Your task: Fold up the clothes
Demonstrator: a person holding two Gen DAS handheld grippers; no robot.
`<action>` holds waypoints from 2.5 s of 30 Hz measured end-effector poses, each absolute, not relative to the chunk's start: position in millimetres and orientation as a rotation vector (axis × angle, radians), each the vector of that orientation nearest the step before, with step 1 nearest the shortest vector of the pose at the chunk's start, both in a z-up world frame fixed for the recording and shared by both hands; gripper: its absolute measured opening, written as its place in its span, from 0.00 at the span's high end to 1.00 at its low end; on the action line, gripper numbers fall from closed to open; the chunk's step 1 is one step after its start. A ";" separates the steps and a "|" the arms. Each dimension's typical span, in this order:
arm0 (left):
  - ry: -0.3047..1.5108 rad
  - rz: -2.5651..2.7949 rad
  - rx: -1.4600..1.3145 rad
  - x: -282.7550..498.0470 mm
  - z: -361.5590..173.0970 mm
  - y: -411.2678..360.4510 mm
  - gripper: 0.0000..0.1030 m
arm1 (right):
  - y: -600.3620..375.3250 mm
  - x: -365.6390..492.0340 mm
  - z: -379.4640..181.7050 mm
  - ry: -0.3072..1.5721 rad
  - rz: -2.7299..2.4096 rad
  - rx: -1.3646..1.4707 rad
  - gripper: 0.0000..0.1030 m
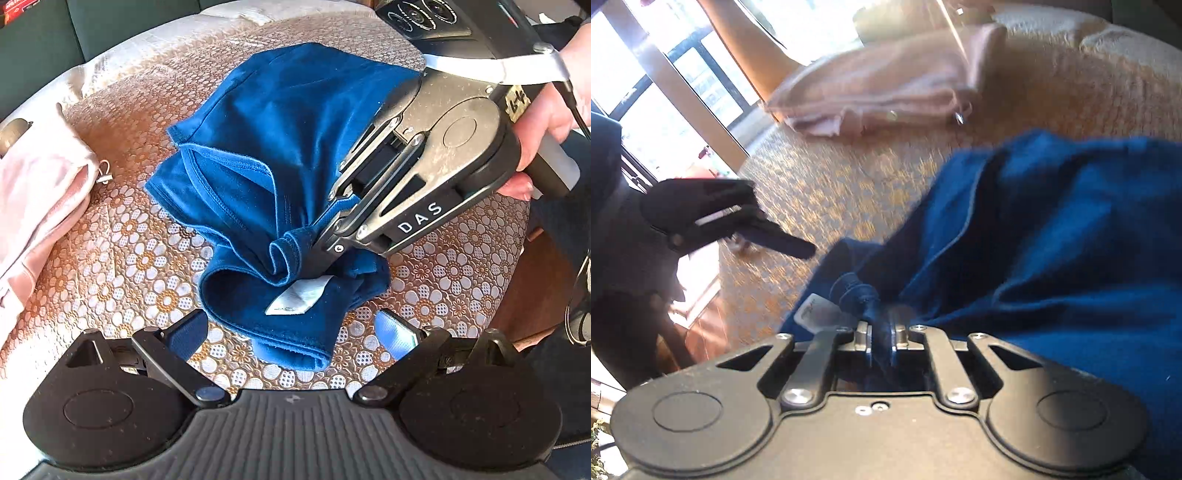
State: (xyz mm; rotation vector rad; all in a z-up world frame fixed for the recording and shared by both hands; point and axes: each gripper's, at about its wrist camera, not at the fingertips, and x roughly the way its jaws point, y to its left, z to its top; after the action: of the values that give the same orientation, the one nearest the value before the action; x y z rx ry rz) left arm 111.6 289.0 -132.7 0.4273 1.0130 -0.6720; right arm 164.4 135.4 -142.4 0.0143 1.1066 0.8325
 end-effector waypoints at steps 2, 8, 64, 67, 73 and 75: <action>0.984 -0.682 0.434 111.8 -124.9 287.6 0.05 | 131.1 165.7 -141.2 1.114 0.856 0.029 0.00; 0.913 -0.689 0.330 130.6 -93.1 287.3 0.05 | 98.0 163.1 -92.5 1.074 0.954 -0.029 0.00; 1.121 -0.291 0.098 132.9 -140.8 281.5 1.00 | -1.7 170.2 -110.3 1.012 0.773 -0.434 0.00; 1.134 -0.287 0.102 136.3 -142.4 278.6 1.00 | -3.0 166.4 -121.2 0.996 0.778 -0.458 0.00; 1.101 -0.317 0.182 126.5 -114.5 272.0 0.94 | -8.4 171.5 -96.6 1.011 0.769 -0.463 0.00; 1.066 -0.317 0.202 118.7 -102.7 272.9 0.85 | -17.2 169.2 -85.4 0.992 0.769 -0.478 0.00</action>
State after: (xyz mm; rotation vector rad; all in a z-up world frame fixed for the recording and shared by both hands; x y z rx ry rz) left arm 118.7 272.9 -102.7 0.2017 1.0655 -0.3174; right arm 169.2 -17.2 -85.4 -0.4780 0.9917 0.7685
